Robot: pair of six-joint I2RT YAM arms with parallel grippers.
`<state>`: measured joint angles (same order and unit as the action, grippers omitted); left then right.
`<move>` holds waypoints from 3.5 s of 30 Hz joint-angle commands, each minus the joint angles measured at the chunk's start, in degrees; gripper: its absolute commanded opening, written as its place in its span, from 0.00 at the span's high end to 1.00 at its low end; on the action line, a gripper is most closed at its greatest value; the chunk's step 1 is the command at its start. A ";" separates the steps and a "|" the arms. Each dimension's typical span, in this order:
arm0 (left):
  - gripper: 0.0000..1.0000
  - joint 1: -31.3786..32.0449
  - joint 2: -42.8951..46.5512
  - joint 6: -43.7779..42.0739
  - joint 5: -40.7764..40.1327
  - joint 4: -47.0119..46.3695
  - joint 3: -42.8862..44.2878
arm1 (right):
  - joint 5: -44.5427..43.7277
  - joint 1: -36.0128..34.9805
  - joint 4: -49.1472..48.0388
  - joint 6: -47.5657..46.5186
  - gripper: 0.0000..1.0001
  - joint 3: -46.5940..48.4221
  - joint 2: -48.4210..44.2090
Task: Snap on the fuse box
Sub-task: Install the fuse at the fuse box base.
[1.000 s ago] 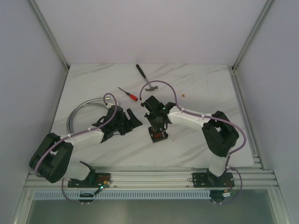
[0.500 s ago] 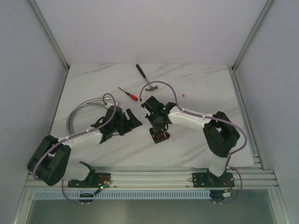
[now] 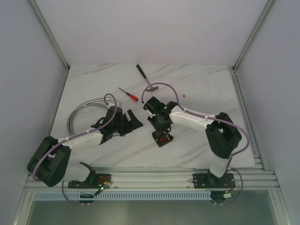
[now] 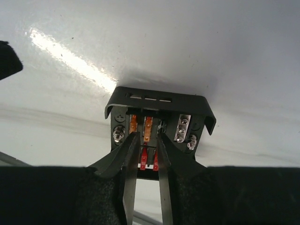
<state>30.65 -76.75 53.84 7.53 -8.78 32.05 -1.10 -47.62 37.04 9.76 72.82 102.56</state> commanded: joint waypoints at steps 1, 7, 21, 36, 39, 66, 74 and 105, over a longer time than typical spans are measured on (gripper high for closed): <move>0.12 -0.32 -0.26 -1.69 1.15 0.63 0.26 | 2.74 0.45 2.05 1.55 0.72 1.98 -2.11; 0.12 -0.33 -1.00 -2.07 1.50 0.52 0.52 | 3.04 0.51 2.15 1.93 0.73 1.83 -1.53; 0.12 -0.33 -1.64 -2.16 1.87 0.36 0.44 | 2.03 0.59 2.02 1.23 0.84 0.88 1.50; 0.12 -0.33 -1.99 -2.07 1.86 0.36 0.44 | 0.80 0.51 4.39 -0.31 1.00 -2.69 6.82; 0.12 -0.32 -2.24 -2.07 1.85 0.34 0.47 | 0.57 0.51 4.56 -0.28 1.00 -5.21 8.01; 0.12 -0.35 0.20 -1.90 0.76 0.34 -0.47 | 0.96 0.64 -1.54 -1.49 0.94 0.36 11.12; 0.11 -0.33 3.41 -2.38 -1.92 0.80 -0.53 | 1.00 0.96 2.29 -2.53 0.69 1.76 -5.43; 0.00 -1.54 -3.67 -6.87 -4.99 1.48 5.21 | -7.67 34.67 -20.74 -6.51 0.65 27.24 25.40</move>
<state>29.69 -79.90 48.07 2.15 -7.62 35.64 -7.79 -13.34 15.99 4.19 96.29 124.73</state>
